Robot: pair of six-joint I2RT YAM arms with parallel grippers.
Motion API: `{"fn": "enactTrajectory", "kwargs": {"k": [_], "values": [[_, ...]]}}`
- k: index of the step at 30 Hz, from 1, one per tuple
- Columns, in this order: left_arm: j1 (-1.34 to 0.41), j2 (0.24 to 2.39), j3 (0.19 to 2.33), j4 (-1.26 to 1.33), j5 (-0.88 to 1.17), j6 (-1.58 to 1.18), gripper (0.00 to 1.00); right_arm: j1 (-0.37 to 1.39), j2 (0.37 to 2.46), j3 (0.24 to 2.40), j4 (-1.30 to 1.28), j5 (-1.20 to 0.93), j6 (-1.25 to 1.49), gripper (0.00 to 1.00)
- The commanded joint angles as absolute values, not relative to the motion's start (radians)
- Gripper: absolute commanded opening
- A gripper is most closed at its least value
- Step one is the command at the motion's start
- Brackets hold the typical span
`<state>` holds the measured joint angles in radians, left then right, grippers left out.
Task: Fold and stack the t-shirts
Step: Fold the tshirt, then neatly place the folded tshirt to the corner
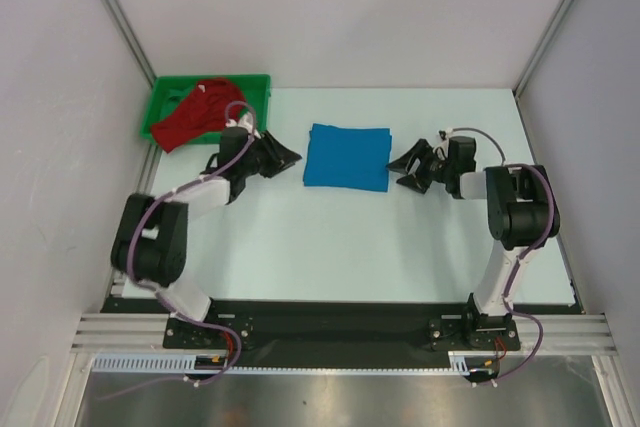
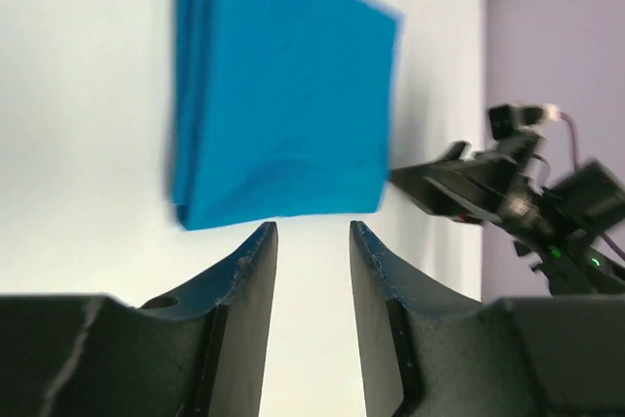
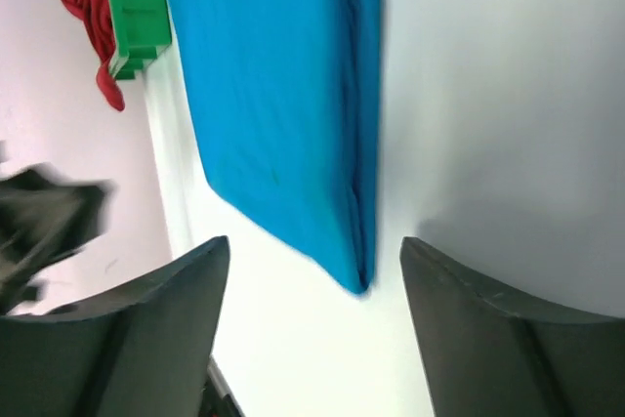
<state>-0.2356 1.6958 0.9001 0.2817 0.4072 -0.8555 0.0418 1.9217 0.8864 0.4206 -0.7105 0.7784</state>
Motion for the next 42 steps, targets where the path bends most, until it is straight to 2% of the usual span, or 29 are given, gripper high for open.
{"fn": "enactTrajectory", "kwargs": {"k": [1,2,12,17,22,25,28,29,31,32,33,34,42], "values": [[-0.236,1.49,0.917,0.173,0.319,-0.773,0.41,0.037,1.952,1.089,0.203,-0.667,0.599,0.81],[-0.236,1.462,0.914,0.161,0.34,-0.779,0.42,0.041,1.977,1.185,0.183,-0.663,0.579,0.86],[-0.265,1.103,0.72,0.048,0.469,-0.724,0.43,0.061,2.302,1.71,-0.115,-0.58,0.443,0.92],[-0.265,0.915,0.669,-0.081,0.454,-0.68,0.45,0.083,2.362,1.761,-0.158,-0.577,0.434,0.88],[-0.264,0.873,0.66,-0.107,0.489,-0.689,0.45,0.11,2.375,1.733,-0.117,-0.603,0.472,0.81],[-0.264,0.871,0.666,-0.109,0.509,-0.695,0.45,0.121,2.385,1.726,-0.083,-0.615,0.517,0.74],[-0.264,0.859,0.667,-0.109,0.526,-0.699,0.45,0.117,2.387,1.698,-0.054,-0.577,0.576,0.56],[-0.265,0.854,0.667,-0.11,0.526,-0.699,0.45,0.111,2.367,1.681,-0.045,-0.56,0.603,0.44],[-0.264,0.836,0.66,-0.114,0.531,-0.704,0.45,0.092,2.326,1.571,0.038,-0.488,0.681,0.29],[-0.264,0.83,0.658,-0.117,0.535,-0.706,0.45,0.084,2.283,1.53,0.098,-0.471,0.702,0.14],[-0.265,0.821,0.654,-0.117,0.54,-0.707,0.45,0.069,2.255,1.484,0.106,-0.428,0.722,0.05],[-0.264,0.809,0.65,-0.12,0.543,-0.709,0.45,0.057,2.232,1.421,0.106,-0.401,0.744,0.0],[-0.264,0.764,0.635,-0.109,0.598,-0.718,0.46,-0.083,1.806,0.952,-0.07,-0.066,0.952,0.0]]}}
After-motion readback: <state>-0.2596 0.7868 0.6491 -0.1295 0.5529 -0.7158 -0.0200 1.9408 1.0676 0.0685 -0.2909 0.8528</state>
